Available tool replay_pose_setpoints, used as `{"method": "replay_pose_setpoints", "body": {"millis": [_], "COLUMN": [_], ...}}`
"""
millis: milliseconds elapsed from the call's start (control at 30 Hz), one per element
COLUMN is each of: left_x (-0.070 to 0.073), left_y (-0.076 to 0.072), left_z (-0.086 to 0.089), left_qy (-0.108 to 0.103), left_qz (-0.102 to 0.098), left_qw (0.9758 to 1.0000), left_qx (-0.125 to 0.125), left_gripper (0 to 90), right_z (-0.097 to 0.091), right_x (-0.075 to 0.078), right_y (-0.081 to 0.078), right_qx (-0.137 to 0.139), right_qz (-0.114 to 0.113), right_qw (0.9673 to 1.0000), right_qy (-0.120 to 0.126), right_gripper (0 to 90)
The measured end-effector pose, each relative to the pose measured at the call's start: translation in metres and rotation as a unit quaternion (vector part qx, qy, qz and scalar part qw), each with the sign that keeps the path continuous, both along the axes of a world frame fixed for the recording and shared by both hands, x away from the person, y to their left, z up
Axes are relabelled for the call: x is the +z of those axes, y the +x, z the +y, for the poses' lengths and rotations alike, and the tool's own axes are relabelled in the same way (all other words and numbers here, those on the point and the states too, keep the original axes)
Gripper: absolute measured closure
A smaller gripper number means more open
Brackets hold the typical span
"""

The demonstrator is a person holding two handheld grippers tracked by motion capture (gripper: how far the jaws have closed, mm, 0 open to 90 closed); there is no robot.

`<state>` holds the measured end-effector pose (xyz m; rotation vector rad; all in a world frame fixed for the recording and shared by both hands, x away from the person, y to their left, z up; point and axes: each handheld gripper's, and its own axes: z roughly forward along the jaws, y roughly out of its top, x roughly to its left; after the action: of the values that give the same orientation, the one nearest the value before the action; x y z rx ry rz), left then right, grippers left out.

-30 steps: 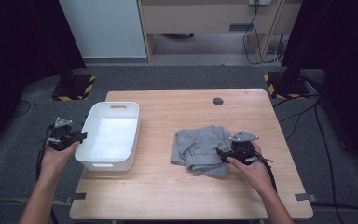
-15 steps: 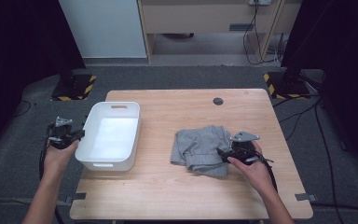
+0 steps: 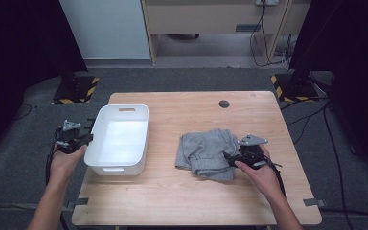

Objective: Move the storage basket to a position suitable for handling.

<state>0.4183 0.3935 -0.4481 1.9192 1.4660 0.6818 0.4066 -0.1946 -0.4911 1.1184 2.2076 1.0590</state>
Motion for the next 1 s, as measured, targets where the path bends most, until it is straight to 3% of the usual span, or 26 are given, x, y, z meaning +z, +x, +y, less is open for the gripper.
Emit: {"method": "replay_pose_setpoints", "body": {"millis": [667,1000], "left_x": [0.002,0.001], "left_y": [-0.006,-0.006], "left_z": [-0.022,-0.025], "left_qy": [-0.017,-0.025], "left_qz": [-0.012,-0.014], "left_qw": [0.9993,0.9992], "left_qx": [-0.03,-0.03], "left_gripper": [82.0,81.6], "right_z": [-0.001,-0.002], "right_x": [0.0,-0.001], "right_y": [-0.001,-0.001], "right_qx": [-0.006,-0.005], "right_qz": [-0.003,-0.002], "right_qw": [0.9999,0.9999], "right_qy": [0.008,0.009], "right_gripper": [18.4,18.0]}}
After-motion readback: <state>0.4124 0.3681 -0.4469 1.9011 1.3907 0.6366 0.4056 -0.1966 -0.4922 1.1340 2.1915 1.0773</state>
